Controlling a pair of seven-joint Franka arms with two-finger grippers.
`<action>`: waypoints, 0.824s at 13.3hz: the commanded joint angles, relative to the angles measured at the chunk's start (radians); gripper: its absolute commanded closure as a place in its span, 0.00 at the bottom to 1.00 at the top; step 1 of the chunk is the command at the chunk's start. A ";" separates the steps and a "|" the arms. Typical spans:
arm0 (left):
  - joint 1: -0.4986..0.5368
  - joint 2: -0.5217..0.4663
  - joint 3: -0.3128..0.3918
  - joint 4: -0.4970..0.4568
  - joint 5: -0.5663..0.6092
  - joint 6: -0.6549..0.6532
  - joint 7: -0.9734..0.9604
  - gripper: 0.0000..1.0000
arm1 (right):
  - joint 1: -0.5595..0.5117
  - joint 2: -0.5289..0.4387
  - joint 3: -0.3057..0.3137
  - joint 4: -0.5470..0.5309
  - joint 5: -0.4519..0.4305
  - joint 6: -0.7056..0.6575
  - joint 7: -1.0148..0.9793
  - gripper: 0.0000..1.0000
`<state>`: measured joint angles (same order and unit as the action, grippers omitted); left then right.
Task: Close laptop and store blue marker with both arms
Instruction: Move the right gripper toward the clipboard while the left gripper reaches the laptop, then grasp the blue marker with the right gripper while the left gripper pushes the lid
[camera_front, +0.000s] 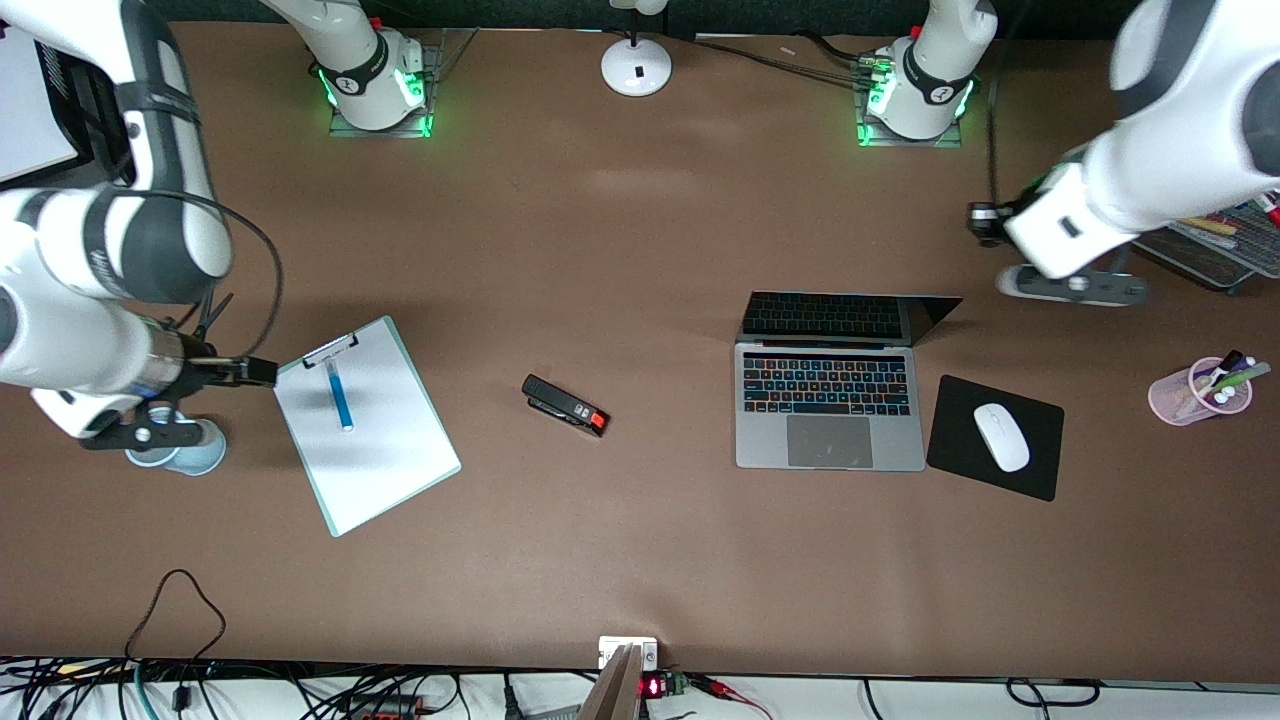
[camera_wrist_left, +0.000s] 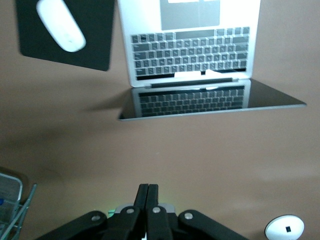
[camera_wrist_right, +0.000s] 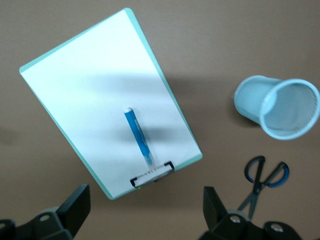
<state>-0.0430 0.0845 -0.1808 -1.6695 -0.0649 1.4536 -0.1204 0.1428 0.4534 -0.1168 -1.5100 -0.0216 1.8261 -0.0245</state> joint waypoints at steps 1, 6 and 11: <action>0.006 -0.023 -0.051 -0.096 -0.021 0.080 -0.021 0.97 | 0.009 0.051 -0.001 0.010 0.012 0.053 -0.061 0.00; 0.009 -0.161 -0.141 -0.467 -0.024 0.426 -0.099 0.97 | 0.015 0.165 0.022 0.002 0.045 0.139 -0.098 0.00; 0.012 -0.115 -0.161 -0.562 -0.021 0.666 -0.105 0.97 | 0.017 0.208 0.028 -0.048 0.051 0.255 -0.179 0.00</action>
<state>-0.0449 -0.0274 -0.3389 -2.2067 -0.0653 2.0699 -0.2284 0.1625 0.6632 -0.0910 -1.5188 0.0085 2.0301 -0.1461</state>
